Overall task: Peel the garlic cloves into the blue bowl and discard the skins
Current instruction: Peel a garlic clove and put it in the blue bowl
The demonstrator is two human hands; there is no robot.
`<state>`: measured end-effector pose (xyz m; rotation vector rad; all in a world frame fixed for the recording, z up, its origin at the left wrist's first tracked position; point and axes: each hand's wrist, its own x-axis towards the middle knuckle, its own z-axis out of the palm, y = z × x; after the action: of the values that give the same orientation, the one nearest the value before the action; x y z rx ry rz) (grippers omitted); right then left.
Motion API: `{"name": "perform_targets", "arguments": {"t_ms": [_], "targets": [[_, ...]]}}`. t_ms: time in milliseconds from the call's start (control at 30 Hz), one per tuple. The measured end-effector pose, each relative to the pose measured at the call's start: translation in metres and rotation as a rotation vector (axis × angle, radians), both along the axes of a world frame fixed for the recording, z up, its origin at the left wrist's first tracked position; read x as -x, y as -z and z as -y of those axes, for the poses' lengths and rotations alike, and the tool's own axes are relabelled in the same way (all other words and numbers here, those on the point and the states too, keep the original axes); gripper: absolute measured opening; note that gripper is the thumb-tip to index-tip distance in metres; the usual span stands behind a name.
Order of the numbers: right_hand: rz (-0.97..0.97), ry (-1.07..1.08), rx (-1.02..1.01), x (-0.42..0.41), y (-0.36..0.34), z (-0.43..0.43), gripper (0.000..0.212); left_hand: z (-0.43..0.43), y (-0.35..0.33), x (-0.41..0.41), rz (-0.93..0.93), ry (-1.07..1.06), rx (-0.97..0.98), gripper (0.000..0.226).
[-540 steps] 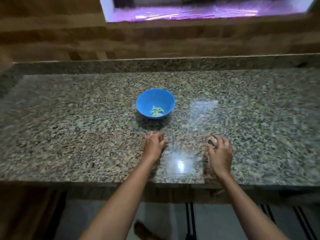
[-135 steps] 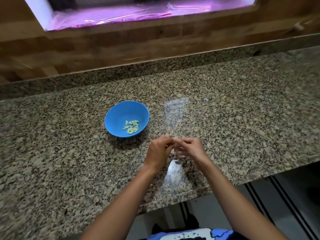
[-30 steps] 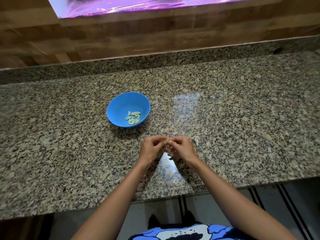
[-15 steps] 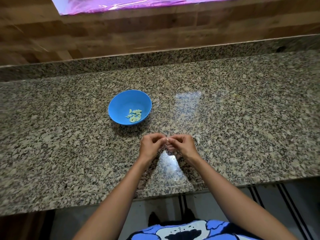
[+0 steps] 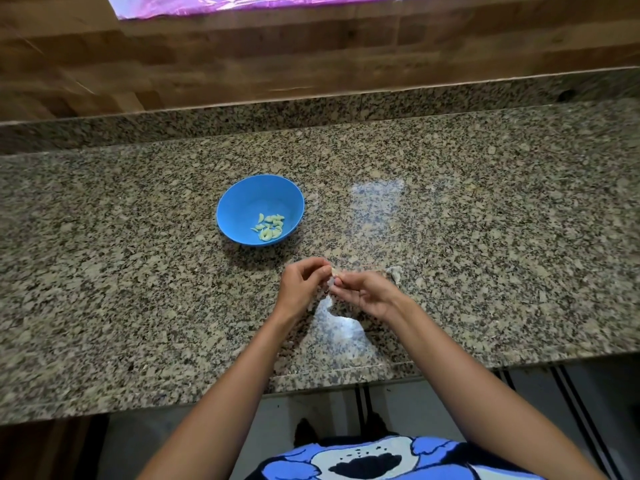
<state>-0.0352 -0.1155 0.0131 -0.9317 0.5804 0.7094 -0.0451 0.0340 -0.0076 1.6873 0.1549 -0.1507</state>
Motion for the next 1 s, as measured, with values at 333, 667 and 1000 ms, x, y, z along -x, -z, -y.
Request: {"name": "perform_targets", "arguments": {"t_ms": [333, 667, 1000], "targets": [[0.651, -0.079, 0.65, 0.006, 0.02, -0.008, 0.011, 0.008, -0.003, -0.001, -0.164, -0.078, 0.149, 0.021], [0.64, -0.084, 0.574, 0.004, 0.015, 0.0, 0.012, 0.007, -0.002, -0.003, -0.025, 0.072, -0.042, 0.011], [0.659, -0.167, 0.875, 0.007, 0.023, -0.002, 0.025, 0.015, -0.004, -0.003, -0.177, -0.232, 0.222, 0.007]]}}
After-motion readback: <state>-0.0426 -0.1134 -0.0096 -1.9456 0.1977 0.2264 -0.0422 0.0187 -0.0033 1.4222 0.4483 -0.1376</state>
